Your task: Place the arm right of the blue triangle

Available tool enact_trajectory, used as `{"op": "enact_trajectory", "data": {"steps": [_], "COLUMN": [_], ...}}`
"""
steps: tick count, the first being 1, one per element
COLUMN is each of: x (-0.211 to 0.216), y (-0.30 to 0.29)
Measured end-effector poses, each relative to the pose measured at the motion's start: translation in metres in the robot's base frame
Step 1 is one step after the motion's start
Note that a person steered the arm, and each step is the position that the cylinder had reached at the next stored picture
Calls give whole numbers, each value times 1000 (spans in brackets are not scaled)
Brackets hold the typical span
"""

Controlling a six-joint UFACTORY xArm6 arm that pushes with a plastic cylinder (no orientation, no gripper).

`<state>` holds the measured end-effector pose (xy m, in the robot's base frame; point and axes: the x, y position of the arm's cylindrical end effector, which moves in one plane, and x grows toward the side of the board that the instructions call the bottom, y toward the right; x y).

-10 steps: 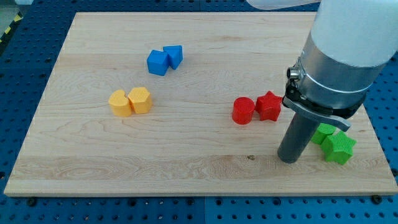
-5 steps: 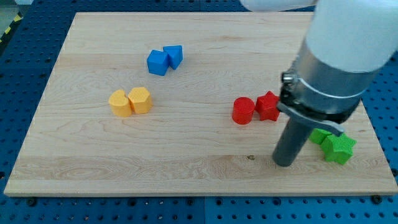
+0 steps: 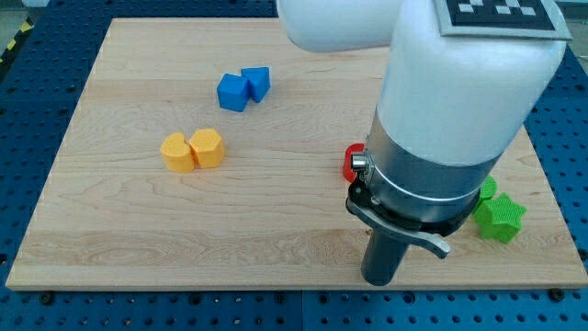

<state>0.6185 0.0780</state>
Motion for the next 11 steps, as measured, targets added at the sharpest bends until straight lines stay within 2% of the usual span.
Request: {"op": "enact_trajectory", "data": {"steps": [2, 3, 4, 7, 8, 10, 11], "x": [-11, -39, -48, -51, -66, -128, -174], "y": [-3, -17, -22, -68, -74, -90, -91]}}
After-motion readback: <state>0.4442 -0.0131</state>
